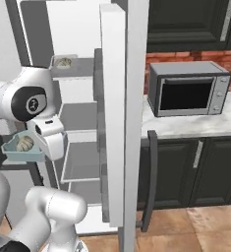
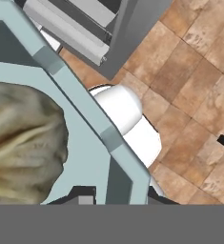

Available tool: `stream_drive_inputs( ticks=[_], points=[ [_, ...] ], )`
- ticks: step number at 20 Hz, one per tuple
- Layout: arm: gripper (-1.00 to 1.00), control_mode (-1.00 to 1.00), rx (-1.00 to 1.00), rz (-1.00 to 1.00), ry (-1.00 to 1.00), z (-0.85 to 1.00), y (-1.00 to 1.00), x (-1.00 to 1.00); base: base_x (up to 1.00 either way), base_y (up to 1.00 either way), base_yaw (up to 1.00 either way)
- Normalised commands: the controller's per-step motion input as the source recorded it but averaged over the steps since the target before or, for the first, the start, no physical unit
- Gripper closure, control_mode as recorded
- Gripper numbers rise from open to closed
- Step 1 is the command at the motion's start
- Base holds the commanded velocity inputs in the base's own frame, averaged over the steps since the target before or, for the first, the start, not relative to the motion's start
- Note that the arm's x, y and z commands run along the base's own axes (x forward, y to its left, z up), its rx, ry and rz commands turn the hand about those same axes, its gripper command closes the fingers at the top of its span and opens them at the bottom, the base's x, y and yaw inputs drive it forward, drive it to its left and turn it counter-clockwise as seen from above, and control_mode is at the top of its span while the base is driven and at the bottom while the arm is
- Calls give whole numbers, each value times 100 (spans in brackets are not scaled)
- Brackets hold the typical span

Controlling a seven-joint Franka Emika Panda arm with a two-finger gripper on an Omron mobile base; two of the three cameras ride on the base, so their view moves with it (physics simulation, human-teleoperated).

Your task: Place two dumplings into each of the tupperware containers and then place the containers in the fridge.

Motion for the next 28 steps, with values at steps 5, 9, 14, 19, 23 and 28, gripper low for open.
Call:
stream_drive_inputs(
  ticks=[5,9,14,19,23,28],
  points=[
    [100,100,0,0,0,0,0,0,67,-9,0],
    [100,100,0,0,0,0,0,0,74,0,6],
    [100,100,0,0,0,0,0,0,76,-5,14],
    [100,100,0,0,0,0,0,0,22,-28,11],
    [100,100,0,0,0,0,0,0,12,-13,0],
    [100,100,0,0,0,0,0,0,12,-53,0]
  ],
)
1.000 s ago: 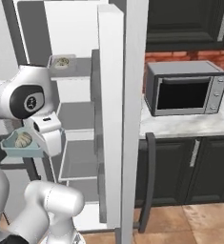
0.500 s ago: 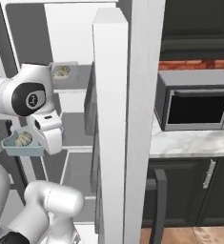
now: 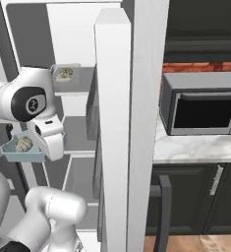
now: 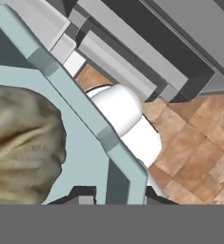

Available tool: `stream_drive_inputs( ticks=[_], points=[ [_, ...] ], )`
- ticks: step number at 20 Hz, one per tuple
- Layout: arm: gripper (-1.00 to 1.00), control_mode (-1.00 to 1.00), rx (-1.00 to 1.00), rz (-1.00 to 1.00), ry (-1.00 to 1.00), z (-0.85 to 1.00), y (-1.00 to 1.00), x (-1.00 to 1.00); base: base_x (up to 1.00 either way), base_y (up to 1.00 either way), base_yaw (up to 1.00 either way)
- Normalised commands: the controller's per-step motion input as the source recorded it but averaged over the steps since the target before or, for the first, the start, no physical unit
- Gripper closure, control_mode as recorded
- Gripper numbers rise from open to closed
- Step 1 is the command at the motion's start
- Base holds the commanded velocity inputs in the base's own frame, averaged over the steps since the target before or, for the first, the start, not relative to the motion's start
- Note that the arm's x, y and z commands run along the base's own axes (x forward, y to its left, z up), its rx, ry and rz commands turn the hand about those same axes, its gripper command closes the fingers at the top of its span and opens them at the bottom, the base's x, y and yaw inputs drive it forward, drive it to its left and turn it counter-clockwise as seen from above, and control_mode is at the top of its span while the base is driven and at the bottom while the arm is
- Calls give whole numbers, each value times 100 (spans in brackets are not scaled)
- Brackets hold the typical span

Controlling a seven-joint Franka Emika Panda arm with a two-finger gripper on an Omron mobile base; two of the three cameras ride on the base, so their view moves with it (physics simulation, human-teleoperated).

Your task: Place two dumplings into each of the tupperware containers and then place the containers in the fridge.

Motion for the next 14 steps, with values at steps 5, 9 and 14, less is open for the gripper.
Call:
stream_drive_inputs(
  ticks=[5,9,14],
  points=[
    [100,100,0,0,0,0,0,0,14,-64,0],
    [100,100,0,0,0,0,0,0,11,-23,0],
    [100,100,0,0,0,0,0,0,1,0,0]
  ],
)
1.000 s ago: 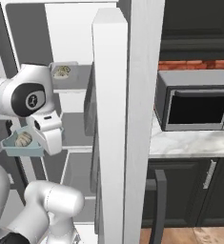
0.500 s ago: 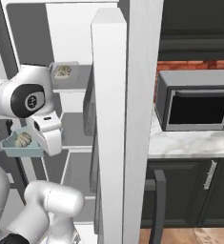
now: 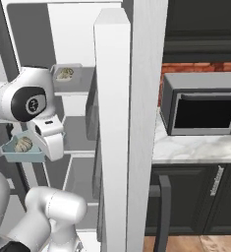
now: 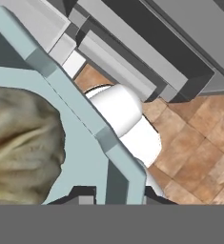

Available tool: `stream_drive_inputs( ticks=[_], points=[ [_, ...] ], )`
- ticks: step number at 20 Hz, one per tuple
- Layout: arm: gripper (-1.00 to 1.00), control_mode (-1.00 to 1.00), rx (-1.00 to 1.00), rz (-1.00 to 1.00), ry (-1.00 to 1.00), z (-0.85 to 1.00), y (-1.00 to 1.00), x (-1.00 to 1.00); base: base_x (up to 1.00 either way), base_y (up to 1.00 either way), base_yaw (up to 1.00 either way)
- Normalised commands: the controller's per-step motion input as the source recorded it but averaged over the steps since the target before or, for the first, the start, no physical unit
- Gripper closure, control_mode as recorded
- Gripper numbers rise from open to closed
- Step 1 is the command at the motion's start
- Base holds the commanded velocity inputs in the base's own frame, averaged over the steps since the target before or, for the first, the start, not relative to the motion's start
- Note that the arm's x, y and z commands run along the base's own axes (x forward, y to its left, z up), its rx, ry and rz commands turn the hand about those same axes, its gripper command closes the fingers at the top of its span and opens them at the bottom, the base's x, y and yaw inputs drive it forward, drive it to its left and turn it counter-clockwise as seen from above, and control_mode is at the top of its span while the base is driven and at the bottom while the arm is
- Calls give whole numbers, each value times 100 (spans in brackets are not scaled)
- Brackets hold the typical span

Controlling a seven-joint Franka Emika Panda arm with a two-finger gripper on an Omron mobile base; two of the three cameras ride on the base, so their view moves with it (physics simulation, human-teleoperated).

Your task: Place two dumplings into each of the tupperware containers and then place the containers in the fridge.

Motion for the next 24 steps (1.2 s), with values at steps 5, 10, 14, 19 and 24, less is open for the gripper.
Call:
stream_drive_inputs(
  ticks=[5,10,14,19,24],
  points=[
    [100,-100,0,0,-2,-60,1,7,0,0,0],
    [100,-100,0,-6,-4,-46,0,46,0,0,0],
    [100,-100,1,-13,-12,-10,-1,61,0,0,0],
    [100,-100,2,-20,-6,-2,0,73,0,0,0],
    [100,-100,2,-35,-5,-21,7,62,0,0,0]
  ],
)
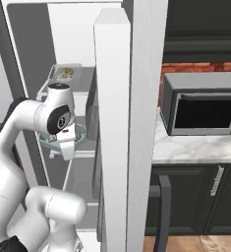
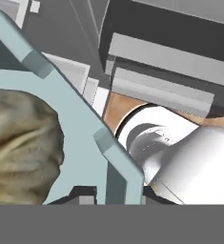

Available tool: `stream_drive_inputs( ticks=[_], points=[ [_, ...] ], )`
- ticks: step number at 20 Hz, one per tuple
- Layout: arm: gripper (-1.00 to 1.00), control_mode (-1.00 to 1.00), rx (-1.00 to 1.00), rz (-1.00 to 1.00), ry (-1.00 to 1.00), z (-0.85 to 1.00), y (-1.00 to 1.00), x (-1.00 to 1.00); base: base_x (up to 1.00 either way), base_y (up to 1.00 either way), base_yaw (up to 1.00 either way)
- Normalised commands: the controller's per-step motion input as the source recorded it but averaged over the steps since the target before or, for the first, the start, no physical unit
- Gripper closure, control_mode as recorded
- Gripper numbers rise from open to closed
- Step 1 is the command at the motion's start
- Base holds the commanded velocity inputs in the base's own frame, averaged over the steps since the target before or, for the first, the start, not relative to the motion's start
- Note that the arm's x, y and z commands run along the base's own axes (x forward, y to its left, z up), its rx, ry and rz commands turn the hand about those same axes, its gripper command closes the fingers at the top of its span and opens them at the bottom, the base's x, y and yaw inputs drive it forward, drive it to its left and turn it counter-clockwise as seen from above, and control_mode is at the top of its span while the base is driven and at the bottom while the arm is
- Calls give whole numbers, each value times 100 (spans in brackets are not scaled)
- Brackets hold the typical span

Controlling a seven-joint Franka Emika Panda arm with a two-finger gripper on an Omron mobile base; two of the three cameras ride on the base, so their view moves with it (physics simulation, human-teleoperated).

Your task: Place two dumplings into each of the tupperware containers and then place the containers in the fridge.

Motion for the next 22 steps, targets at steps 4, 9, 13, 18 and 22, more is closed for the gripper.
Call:
stream_drive_inputs(
  ticks=[4,9,13,18,22],
  points=[
    [100,-100,9,-41,-16,-49,34,35,0,0,0],
    [100,-100,17,-13,-38,-14,23,9,0,0,0],
    [100,-100,6,-3,-11,1,0,47,0,0,0],
    [100,-100,1,0,1,0,7,73,0,0,0],
    [100,-100,0,0,3,-1,10,84,0,0,0]
  ],
)
